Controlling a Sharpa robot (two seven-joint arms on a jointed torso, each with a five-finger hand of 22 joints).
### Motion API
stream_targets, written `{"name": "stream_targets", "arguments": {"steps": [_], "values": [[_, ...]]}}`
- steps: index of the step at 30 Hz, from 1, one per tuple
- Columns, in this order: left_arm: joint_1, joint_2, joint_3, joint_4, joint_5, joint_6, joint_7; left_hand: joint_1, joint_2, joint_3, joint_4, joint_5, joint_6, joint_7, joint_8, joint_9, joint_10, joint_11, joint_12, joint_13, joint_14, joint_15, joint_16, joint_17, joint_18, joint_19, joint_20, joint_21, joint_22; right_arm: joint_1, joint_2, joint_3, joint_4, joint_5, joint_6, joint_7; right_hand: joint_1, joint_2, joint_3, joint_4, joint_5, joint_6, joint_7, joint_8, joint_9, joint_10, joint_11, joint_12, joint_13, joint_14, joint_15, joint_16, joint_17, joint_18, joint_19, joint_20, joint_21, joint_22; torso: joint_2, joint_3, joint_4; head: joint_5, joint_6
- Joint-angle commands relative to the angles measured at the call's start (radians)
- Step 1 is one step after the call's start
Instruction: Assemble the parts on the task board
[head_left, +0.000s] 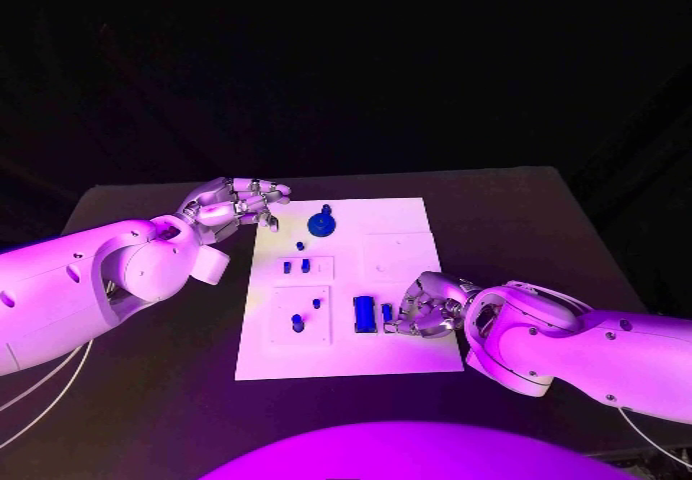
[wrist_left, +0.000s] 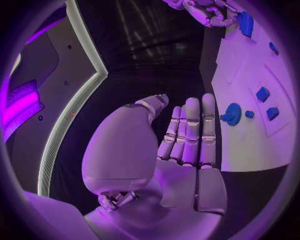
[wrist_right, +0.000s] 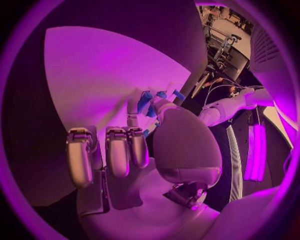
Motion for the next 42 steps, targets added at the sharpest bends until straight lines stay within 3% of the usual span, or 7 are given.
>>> {"name": "stream_targets", "arguments": {"steps": [1, 9, 27, 42], "values": [[0.0, 0.001, 0.001, 0.002, -0.002, 0.014, 0.006, -0.007, 0.004, -0.002, 0.006, 0.003, -0.007, -0.001, 0.005, -0.001, 0.002, 0.003, -0.005, -0.002, 0.0, 0.004, 0.006, -0.001, 0.013, 0.001, 0.003, -0.004, -0.002, -0.001, 0.004, 0.0, -0.006, -0.017, 0.01, 0.001, 0.012, 0.001, -0.006, -0.001, -0.004, 0.004, -0.006, 0.002, 0.001, 0.087, -0.007, 0.004, 0.244, 0.09, -0.006, 0.005, 0.199, -0.002, 0.098, -0.004, 0.004, 0.257, 0.001, 0.0, 0.0007, 0.0, -0.002], [0.0, 0.0, 0.001, 0.003, -0.002, 0.012, 0.004, -0.006, 0.005, -0.002, 0.006, 0.003, -0.007, -0.001, 0.006, -0.001, 0.001, 0.003, -0.004, -0.002, 0.0, 0.004, 0.007, -0.001, 0.014, 0.002, 0.003, -0.004, -0.002, -0.001, 0.015, 0.0, -0.023, -0.028, -0.011, -0.006, 0.021, 0.012, -0.002, -0.002, -0.001, 0.004, -0.007, 0.001, 0.0, 0.087, -0.007, 0.004, 0.244, 0.09, -0.006, 0.005, 0.199, -0.002, 0.098, -0.004, 0.004, 0.257, 0.001, 0.0, 0.0011, 0.001, -0.003], [0.0, 0.002, 0.001, 0.003, -0.002, 0.012, 0.002, -0.006, 0.005, -0.002, 0.006, 0.003, -0.007, -0.001, 0.006, -0.001, 0.001, 0.003, -0.004, -0.002, 0.0, 0.004, 0.007, -0.001, 0.014, 0.002, 0.003, -0.004, -0.002, -0.001, 0.032, 0.0, -0.05, -0.016, -0.007, 0.016, 0.035, 0.006, -0.005, -0.006, -0.01, 0.003, -0.007, 0.0, 0.0, 0.088, -0.008, 0.004, 0.244, 0.09, -0.006, 0.005, 0.2, -0.002, 0.098, -0.004, 0.004, 0.257, -0.002, 0.0, -0.0004, 0.001, -0.006], [0.0, 0.002, 0.001, 0.002, -0.002, 0.012, 0.002, -0.006, 0.005, -0.002, 0.006, 0.003, -0.007, -0.001, 0.006, -0.001, 0.001, 0.003, -0.004, -0.002, 0.0, 0.004, 0.007, -0.001, 0.014, 0.002, 0.003, -0.004, -0.002, -0.001, 0.016, 0.001, -0.015, 0.044, -0.097, 0.105, 0.024, 0.006, -0.016, 0.002, -0.021, 0.005, -0.005, 0.0, -0.001, 0.089, -0.006, 0.006, 0.245, 0.09, -0.005, 0.005, 0.201, -0.003, 0.099, -0.004, 0.008, 0.258, -0.001, -0.001, -0.0004, 0.002, -0.001]]}}
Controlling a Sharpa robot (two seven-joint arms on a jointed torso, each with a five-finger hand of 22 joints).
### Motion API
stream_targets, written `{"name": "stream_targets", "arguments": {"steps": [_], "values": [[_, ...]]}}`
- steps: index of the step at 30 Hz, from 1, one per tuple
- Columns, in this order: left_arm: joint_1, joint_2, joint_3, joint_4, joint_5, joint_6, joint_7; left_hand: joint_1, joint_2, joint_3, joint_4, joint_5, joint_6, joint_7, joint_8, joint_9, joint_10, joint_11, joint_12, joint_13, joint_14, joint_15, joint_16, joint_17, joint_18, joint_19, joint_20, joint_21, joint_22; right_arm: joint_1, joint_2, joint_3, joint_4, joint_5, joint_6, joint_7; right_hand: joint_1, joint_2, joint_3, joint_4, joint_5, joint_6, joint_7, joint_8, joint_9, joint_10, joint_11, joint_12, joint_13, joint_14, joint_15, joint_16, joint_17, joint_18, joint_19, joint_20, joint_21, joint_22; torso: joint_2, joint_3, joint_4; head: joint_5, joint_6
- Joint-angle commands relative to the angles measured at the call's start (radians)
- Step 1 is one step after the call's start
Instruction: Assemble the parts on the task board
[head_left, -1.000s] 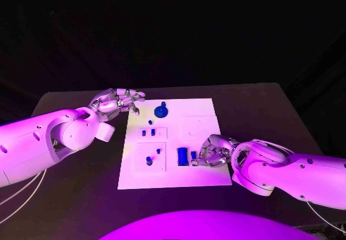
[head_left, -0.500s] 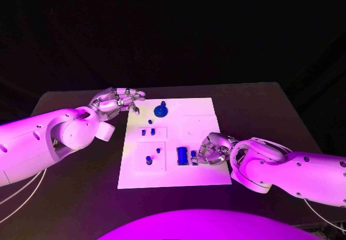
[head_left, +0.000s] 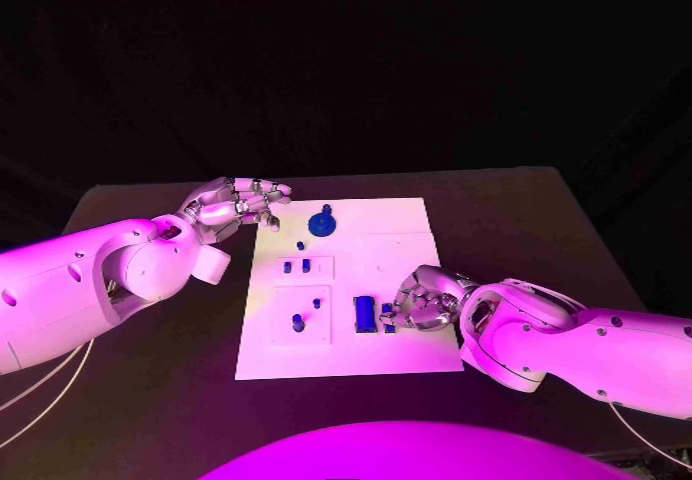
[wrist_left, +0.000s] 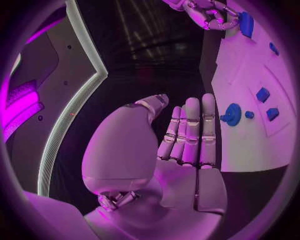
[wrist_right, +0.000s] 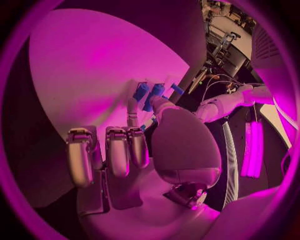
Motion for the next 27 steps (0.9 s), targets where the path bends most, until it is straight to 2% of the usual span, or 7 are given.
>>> {"name": "stream_targets", "arguments": {"steps": [1, 6, 11, 18, 27], "values": [[0.0, 0.002, 0.001, 0.001, -0.002, 0.012, 0.004, -0.006, 0.005, -0.002, 0.006, 0.003, -0.007, -0.001, 0.006, -0.001, 0.001, 0.003, -0.004, -0.001, 0.0, 0.004, 0.007, -0.002, 0.014, 0.002, 0.003, -0.004, -0.001, -0.001, -0.01, 0.001, 0.014, 0.033, -0.039, 0.053, -0.006, -0.001, -0.008, -0.001, -0.006, 0.002, -0.002, 0.0, -0.001, 0.089, -0.006, 0.006, 0.245, 0.09, -0.005, 0.005, 0.201, -0.003, 0.099, -0.004, 0.004, 0.258, 0.0, -0.0012, 0.0009, -0.001, 0.001], [0.0, 0.001, 0.001, 0.001, -0.002, 0.011, 0.002, -0.006, 0.006, -0.003, 0.008, 0.003, -0.008, -0.001, 0.007, -0.002, 0.001, 0.003, -0.003, -0.002, 0.0, 0.004, 0.007, -0.002, 0.014, 0.002, 0.003, -0.005, -0.001, -0.001, -0.03, 0.002, 0.028, 0.042, -0.036, 0.057, -0.01, -0.001, -0.011, -0.001, -0.007, 0.002, -0.002, 0.0, -0.001, 0.089, -0.006, 0.006, 0.245, 0.09, -0.005, 0.005, 0.2, -0.003, 0.099, -0.004, 0.004, 0.258, 0.0, -0.001, 0.0004, 0.0, 0.001], [0.0, 0.0, 0.001, 0.002, -0.002, 0.011, 0.001, -0.006, 0.006, -0.003, 0.008, 0.003, -0.008, -0.001, 0.007, -0.002, 0.001, 0.003, -0.003, -0.002, 0.0, 0.004, 0.007, -0.002, 0.014, 0.002, 0.003, -0.005, -0.001, -0.001, -0.051, 0.002, 0.041, 0.047, -0.005, 0.053, -0.015, -0.003, -0.016, -0.001, -0.009, 0.002, -0.002, -0.001, -0.001, 0.089, -0.006, 0.007, 0.245, 0.09, -0.005, 0.005, 0.2, -0.003, 0.099, -0.004, 0.004, 0.258, 0.001, -0.0005, 0.0004, 0.001, 0.001], [0.0, -0.002, 0.001, 0.002, -0.002, 0.011, 0.001, -0.006, 0.006, -0.003, 0.008, 0.003, -0.008, -0.001, 0.007, -0.002, 0.001, 0.003, -0.003, -0.002, 0.0, 0.004, 0.007, -0.002, 0.014, 0.002, 0.003, -0.005, -0.001, -0.001, -0.07, 0.002, 0.041, 0.049, 0.041, 0.045, -0.005, -0.004, -0.028, -0.006, -0.038, 0.002, -0.003, -0.001, -0.001, 0.088, -0.007, 0.006, 0.245, 0.09, -0.005, 0.005, 0.2, -0.002, 0.099, -0.003, 0.002, 0.257, 0.0, -0.0008, -0.0017, 0.001, 0.002], [0.0, 0.0, 0.001, 0.0, -0.002, 0.012, 0.001, -0.006, 0.006, -0.003, 0.008, 0.003, -0.008, -0.001, 0.007, -0.002, 0.001, 0.003, -0.003, -0.002, 0.0, 0.004, 0.007, -0.002, 0.014, 0.002, 0.003, -0.005, -0.001, -0.005, -0.068, 0.002, 0.041, 0.051, 0.054, 0.044, 0.007, -0.005, -0.03, -0.007, -0.045, 0.002, -0.003, -0.002, -0.002, 0.088, -0.007, 0.006, 0.245, 0.089, -0.006, 0.004, 0.2, -0.002, 0.099, -0.004, 0.002, 0.258, 0.0, 0.0001, 0.0013, -0.001, 0.005]]}}
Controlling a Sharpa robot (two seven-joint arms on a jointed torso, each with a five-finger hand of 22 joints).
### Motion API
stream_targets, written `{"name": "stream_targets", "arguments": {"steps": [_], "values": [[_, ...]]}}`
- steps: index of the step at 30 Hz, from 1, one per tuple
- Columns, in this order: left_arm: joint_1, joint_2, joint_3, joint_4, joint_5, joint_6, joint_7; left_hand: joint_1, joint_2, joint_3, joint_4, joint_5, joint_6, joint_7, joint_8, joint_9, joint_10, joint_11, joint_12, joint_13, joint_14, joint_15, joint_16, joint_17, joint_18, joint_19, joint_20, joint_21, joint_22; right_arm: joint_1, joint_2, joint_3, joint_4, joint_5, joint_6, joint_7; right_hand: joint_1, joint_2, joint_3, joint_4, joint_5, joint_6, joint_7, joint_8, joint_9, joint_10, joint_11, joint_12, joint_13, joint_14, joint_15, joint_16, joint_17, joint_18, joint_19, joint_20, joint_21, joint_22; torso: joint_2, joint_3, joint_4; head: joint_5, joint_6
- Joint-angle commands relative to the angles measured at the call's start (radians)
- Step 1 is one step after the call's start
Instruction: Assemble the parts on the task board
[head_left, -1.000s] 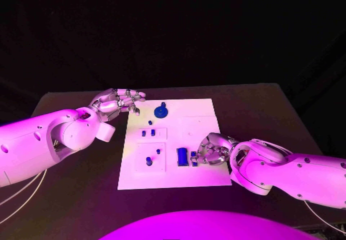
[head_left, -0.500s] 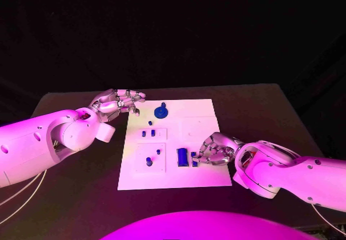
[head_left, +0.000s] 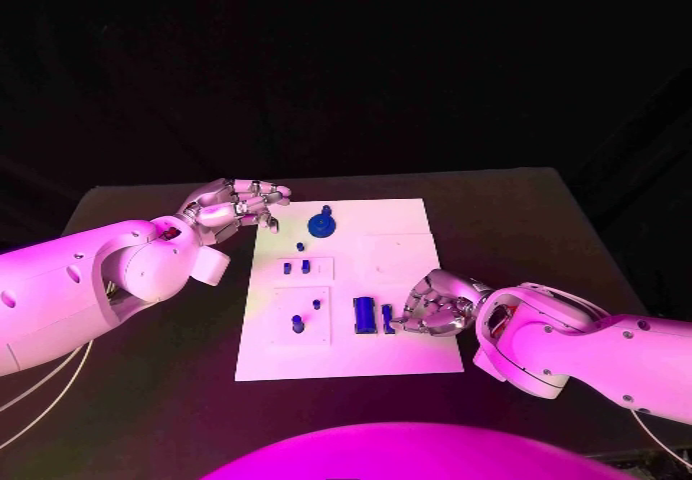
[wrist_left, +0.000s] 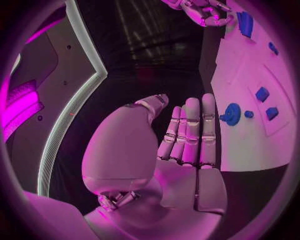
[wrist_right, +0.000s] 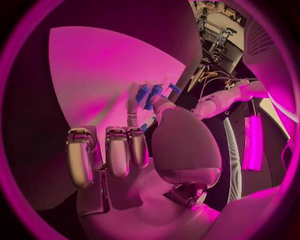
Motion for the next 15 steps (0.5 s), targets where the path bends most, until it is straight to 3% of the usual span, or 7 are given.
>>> {"name": "stream_targets", "arguments": {"steps": [1, 15], "values": [[0.0, 0.002, 0.001, 0.0, -0.003, 0.012, 0.004, -0.006, 0.006, 0.0, 0.005, 0.003, -0.008, -0.001, 0.004, -0.002, 0.001, 0.003, -0.003, -0.001, 0.0, 0.004, 0.003, -0.002, 0.014, 0.002, 0.003, -0.005, -0.001, -0.003, 0.003, 0.0, 0.001, 0.001, 0.031, 0.008, 0.009, -0.002, -0.005, -0.001, -0.006, 0.002, -0.003, -0.002, -0.002, 0.088, -0.007, 0.006, 0.245, 0.09, -0.006, 0.004, 0.199, -0.002, 0.099, -0.004, 0.002, 0.258, 0.0, 0.0002, 0.0016, -0.001, 0.002], [0.0, 0.001, 0.001, 0.001, -0.009, 0.012, 0.004, -0.006, 0.006, 0.0, 0.005, 0.003, -0.008, -0.001, 0.004, -0.002, 0.001, 0.003, -0.003, -0.001, 0.0, 0.004, 0.003, -0.002, 0.014, 0.002, 0.003, -0.005, -0.001, -0.01, 0.026, 0.0, -0.022, -0.017, 0.028, -0.015, 0.012, 0.003, -0.005, 0.0, -0.01, 0.003, -0.003, -0.002, -0.002, 0.089, -0.007, 0.006, 0.245, 0.09, -0.006, 0.004, 0.199, -0.003, 0.099, -0.004, 0.003, 0.258, 0.002, -0.0004, 0.0023, -0.001, -0.003]]}}
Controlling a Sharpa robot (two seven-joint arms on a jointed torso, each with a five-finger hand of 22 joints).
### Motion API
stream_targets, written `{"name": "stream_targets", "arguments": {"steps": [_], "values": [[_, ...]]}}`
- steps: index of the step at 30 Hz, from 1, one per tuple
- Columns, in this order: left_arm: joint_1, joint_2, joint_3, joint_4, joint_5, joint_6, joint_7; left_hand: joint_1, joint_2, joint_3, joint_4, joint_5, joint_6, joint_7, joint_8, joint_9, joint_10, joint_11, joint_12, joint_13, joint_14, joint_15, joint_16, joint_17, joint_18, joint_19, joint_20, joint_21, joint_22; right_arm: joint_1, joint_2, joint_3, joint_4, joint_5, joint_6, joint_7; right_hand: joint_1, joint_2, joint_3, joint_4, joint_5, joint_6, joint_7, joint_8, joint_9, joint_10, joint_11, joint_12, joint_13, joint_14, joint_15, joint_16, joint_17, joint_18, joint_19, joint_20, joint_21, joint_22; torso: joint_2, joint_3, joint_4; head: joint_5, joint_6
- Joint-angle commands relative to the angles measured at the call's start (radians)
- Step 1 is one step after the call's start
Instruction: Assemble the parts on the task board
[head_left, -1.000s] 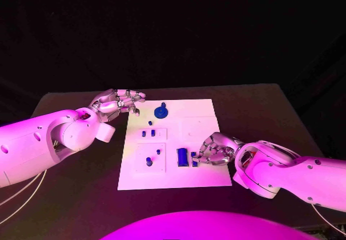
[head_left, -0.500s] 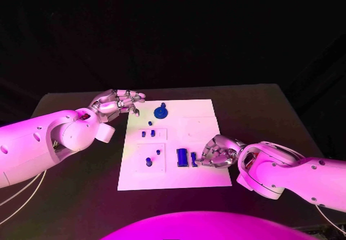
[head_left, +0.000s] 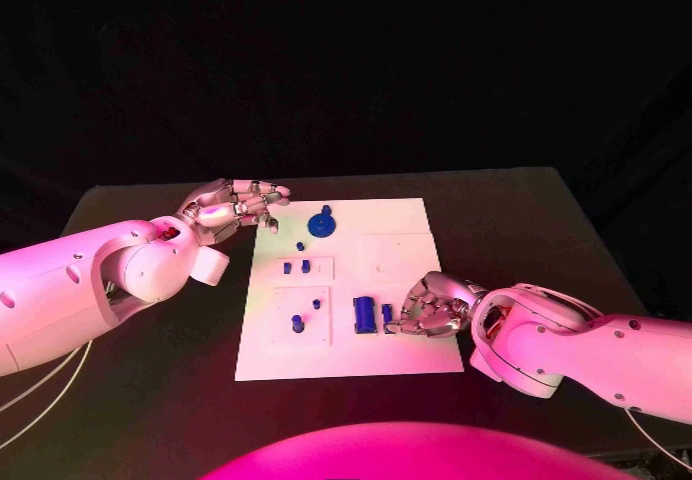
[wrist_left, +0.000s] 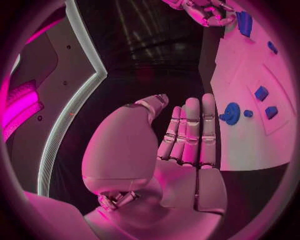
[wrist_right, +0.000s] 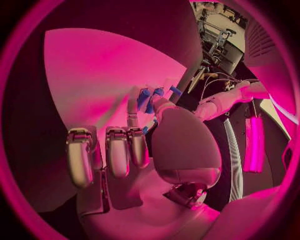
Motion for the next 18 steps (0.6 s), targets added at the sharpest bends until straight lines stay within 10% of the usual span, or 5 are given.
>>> {"name": "stream_targets", "arguments": {"steps": [1, 18], "values": [[0.0, 0.001, 0.001, 0.002, -0.006, 0.012, 0.005, -0.006, 0.006, 0.0, 0.005, 0.003, -0.008, -0.001, 0.004, -0.002, 0.001, 0.003, -0.003, -0.001, 0.0, 0.004, 0.003, -0.002, 0.014, 0.002, 0.003, -0.005, -0.001, -0.003, 0.006, 0.0, -0.005, -0.015, 0.019, -0.009, 0.008, -0.002, -0.005, 0.0, -0.007, 0.003, -0.003, -0.002, -0.002, 0.089, -0.007, 0.007, 0.245, 0.09, -0.006, 0.005, 0.2, -0.003, 0.099, -0.004, 0.003, 0.258, 0.0, 0.0002, 0.0007, 0.001, -0.003], [0.0, 0.001, 0.001, 0.003, -0.006, 0.012, 0.004, -0.006, 0.006, 0.0, 0.005, 0.003, -0.008, -0.001, 0.004, -0.002, 0.001, 0.003, -0.003, -0.001, 0.0, 0.004, 0.003, -0.002, 0.014, 0.002, 0.003, -0.005, -0.001, -0.007, 0.029, 0.0, -0.043, -0.035, 0.025, -0.017, 0.061, -0.001, -0.003, -0.008, -0.027, 0.004, -0.005, -0.004, -0.003, 0.089, -0.008, 0.006, 0.245, 0.09, -0.007, 0.005, 0.2, -0.003, 0.099, -0.004, 0.003, 0.258, -0.001, 0.0009, 0.0002, 0.001, -0.007]]}}
